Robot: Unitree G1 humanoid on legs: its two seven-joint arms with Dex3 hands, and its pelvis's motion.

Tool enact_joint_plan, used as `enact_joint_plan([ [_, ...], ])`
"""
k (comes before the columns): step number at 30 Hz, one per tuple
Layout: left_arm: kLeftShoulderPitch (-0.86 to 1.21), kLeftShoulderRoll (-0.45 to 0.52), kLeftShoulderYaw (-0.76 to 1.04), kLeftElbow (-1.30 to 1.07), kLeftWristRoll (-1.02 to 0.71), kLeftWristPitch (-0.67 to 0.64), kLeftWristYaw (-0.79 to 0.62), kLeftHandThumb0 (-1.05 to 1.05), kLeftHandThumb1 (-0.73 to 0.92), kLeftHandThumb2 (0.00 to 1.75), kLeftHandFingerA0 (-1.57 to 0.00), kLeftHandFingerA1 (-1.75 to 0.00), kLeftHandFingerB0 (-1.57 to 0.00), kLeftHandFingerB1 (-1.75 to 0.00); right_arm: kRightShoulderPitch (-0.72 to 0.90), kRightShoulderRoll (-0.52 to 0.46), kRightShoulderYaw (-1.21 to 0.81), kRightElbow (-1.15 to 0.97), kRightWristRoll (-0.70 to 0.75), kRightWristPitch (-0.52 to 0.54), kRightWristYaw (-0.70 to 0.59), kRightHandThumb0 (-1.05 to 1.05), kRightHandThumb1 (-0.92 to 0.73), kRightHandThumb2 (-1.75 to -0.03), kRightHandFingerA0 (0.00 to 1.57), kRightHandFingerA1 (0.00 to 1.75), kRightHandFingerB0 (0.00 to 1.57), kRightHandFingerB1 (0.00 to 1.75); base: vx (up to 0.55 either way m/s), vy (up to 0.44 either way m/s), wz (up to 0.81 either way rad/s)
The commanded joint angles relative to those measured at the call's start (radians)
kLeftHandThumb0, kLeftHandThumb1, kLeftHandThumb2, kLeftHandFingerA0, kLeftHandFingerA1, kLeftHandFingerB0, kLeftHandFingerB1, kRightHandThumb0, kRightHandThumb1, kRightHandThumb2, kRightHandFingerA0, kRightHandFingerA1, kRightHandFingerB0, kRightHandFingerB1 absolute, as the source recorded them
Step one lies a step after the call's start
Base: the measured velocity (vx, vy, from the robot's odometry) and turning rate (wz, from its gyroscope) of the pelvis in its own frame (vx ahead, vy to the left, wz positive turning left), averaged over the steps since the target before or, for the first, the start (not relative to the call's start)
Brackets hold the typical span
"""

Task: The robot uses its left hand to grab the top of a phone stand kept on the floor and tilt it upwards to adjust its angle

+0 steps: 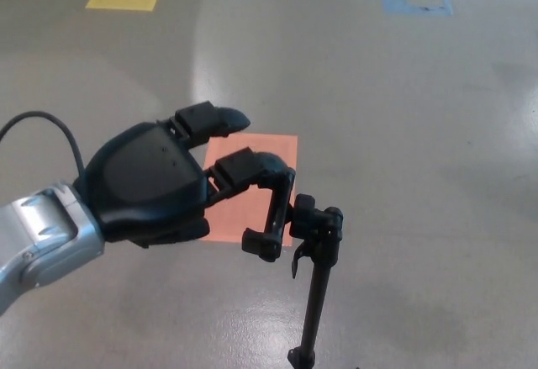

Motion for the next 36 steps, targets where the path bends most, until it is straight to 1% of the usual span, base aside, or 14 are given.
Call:
enact_joint_plan([
  [1, 0.027, 0.009, 0.005, -0.017, 0.042, 0.014, -0.007, -0.72, 0.82, 0.66, -0.24, -0.31, -0.08, -0.23, -0.003, -0.017, 0.006, 0.004, -0.005, 0.012, 0.005, -0.59, -0.76, -0.63, 0.20, 0.40, 0.30, 0.34, 0.00, 0.000, 0.00],
  [4, 0.022, 0.006, 0.005, -0.011, 0.051, 0.015, -0.003, -0.36, 0.49, 1.06, 0.00, -0.46, -0.01, -0.49, -0.010, -0.018, 0.007, 0.003, -0.003, 0.015, 0.006, -0.62, -0.59, -0.90, 0.12, 0.48, 0.20, 0.46, 0.00, 0.000, 0.00],
  [5, 0.020, 0.004, 0.006, -0.008, 0.048, 0.014, -0.003, -0.36, 0.49, 1.05, 0.00, -0.45, -0.01, -0.49, -0.012, -0.018, 0.007, 0.002, -0.003, 0.015, 0.006, -0.58, -0.76, -0.63, 0.19, 0.39, 0.29, 0.32, 0.00, 0.000, 0.00],
  [13, 0.023, 0.001, 0.006, 0.003, 0.051, 0.014, 0.003, -0.36, 0.49, 1.05, 0.00, -0.46, -0.01, -0.49, -0.010, -0.021, 0.003, 0.002, 0.003, -0.003, 0.018, -0.59, -0.75, -0.62, 0.21, 0.40, 0.29, 0.34, 0.00, 0.000, 0.00],
  [14, 0.021, 0.001, 0.008, 0.002, 0.049, 0.016, -0.004, -0.73, 0.83, 0.65, -0.23, -0.30, -0.06, -0.27, -0.014, -0.021, 0.003, 0.002, 0.004, -0.002, 0.018, -0.59, -0.75, -0.62, 0.21, 0.41, 0.29, 0.34, 0.00, 0.000, 0.00],
  [17, 0.016, 0.001, 0.010, 0.003, 0.047, 0.019, -0.012, -0.71, 0.81, 0.66, -0.24, -0.31, -0.08, -0.23, -0.021, -0.020, 0.002, 0.001, 0.004, 0.003, 0.019, -0.59, -0.75, -0.62, 0.21, 0.41, 0.30, 0.34, 0.00, 0.000, 0.00],
  [18, 0.018, -0.001, 0.009, 0.007, 0.046, 0.013, -0.003, -0.36, 0.48, 1.04, -0.01, -0.45, -0.01, -0.49, -0.022, -0.018, 0.004, 0.001, 0.002, 0.008, 0.016, -0.59, -0.74, -0.62, 0.23, 0.40, 0.32, 0.34, 0.00, 0.000, 0.00],
  [19, 0.019, -0.003, 0.008, 0.010, 0.046, 0.009, 0.005, -0.36, 0.48, 1.04, -0.01, -0.45, -0.01, -0.49, -0.022, -0.017, 0.005, 0.001, 0.000, 0.011, 0.013, -0.59, -0.74, -0.62, 0.23, 0.40, 0.32, 0.34, 0.00, 0.000, 0.00],
  [20, 0.024, -0.004, 0.007, 0.011, 0.047, 0.005, 0.013, -0.71, 0.81, 0.66, -0.25, -0.31, -0.07, -0.23, -0.020, -0.016, 0.009, 0.002, -0.003, 0.013, 0.009, -0.60, -0.75, -0.62, 0.23, 0.40, 0.30, 0.34, 0.00, 0.000, 0.00],
  [30, 0.035, -0.011, 0.004, 0.011, 0.053, 0.017, 0.003, -0.72, 0.81, 0.66, -0.24, -0.31, -0.07, -0.23, -0.021, -0.014, 0.009, 0.000, 0.000, 0.011, 0.016, -0.58, -0.75, -0.62, 0.22, 0.40, 0.30, 0.33, 0.00, 0.000, 0.00],
  [31, 0.038, -0.012, 0.002, 0.012, 0.057, 0.019, 0.004, -0.36, 0.48, 1.05, 0.00, -0.46, -0.01, -0.50, -0.020, -0.013, 0.011, 0.000, -0.002, 0.013, 0.015, -0.57, -0.75, -0.62, 0.24, 0.39, 0.31, 0.33, 0.00, 0.000, 0.00],
  [32, 0.048, -0.014, -0.003, 0.010, 0.062, 0.022, 0.001, -0.71, 0.81, 0.66, -0.23, -0.31, -0.07, -0.22, -0.017, -0.013, 0.014, 0.001, -0.004, 0.013, 0.014, -0.58, -0.75, -0.62, 0.25, 0.40, 0.32, 0.34, 0.00, 0.000, 0.00],
  [35, 0.064, -0.016, -0.007, 0.003, 0.065, 0.027, -0.010, -0.71, 0.81, 0.66, -0.24, -0.31, -0.07, -0.23, -0.012, -0.014, 0.017, 0.000, -0.006, 0.007, 0.015, -0.58, -0.75, -0.62, 0.25, 0.40, 0.32, 0.34, 0.00, 0.000, 0.00],
  [36, 0.071, -0.018, -0.007, 0.002, 0.063, 0.030, -0.011, -0.36, 0.48, 1.04, 0.00, -0.46, -0.01, -0.49, -0.012, -0.014, 0.020, 0.001, -0.009, 0.003, 0.017, -0.58, -0.75, -0.62, 0.25, 0.40, 0.31, 0.34, 0.00, 0.000, 0.00],
])
